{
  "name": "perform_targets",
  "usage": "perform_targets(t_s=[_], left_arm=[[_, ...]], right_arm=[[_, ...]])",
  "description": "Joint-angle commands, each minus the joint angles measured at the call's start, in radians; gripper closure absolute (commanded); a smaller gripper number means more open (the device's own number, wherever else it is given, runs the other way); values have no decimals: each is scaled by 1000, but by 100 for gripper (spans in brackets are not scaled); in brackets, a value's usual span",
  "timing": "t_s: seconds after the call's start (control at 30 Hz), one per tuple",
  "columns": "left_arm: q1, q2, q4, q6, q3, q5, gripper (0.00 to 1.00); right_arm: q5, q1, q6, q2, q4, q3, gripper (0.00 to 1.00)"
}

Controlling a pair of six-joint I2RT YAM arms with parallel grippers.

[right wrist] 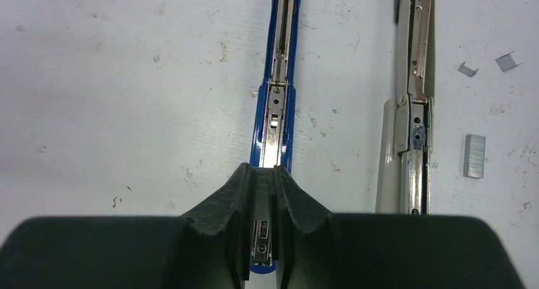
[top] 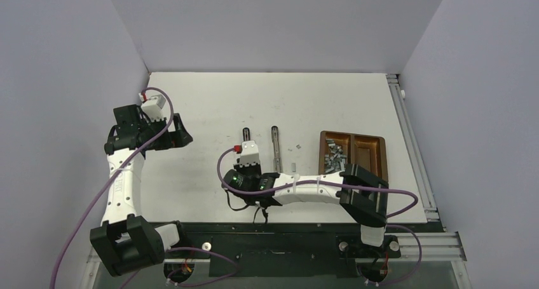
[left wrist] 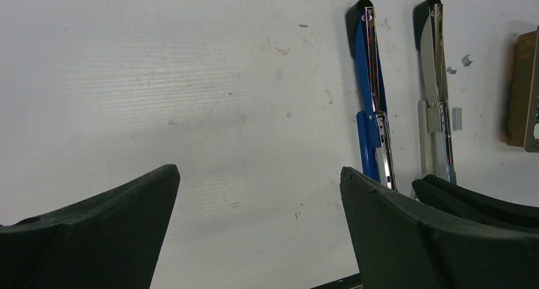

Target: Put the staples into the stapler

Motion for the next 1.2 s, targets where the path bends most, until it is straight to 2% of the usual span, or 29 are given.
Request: perform_targets(t_s=[0.0, 1.17], left_arm=[[-2, 1, 33, 5, -3, 15, 4], [-2, -8, 47, -2, -2, 7, 4]], right_arm=[[46, 10, 23, 24, 51, 2, 91], [27, 16, 83, 37, 51, -50, 91]])
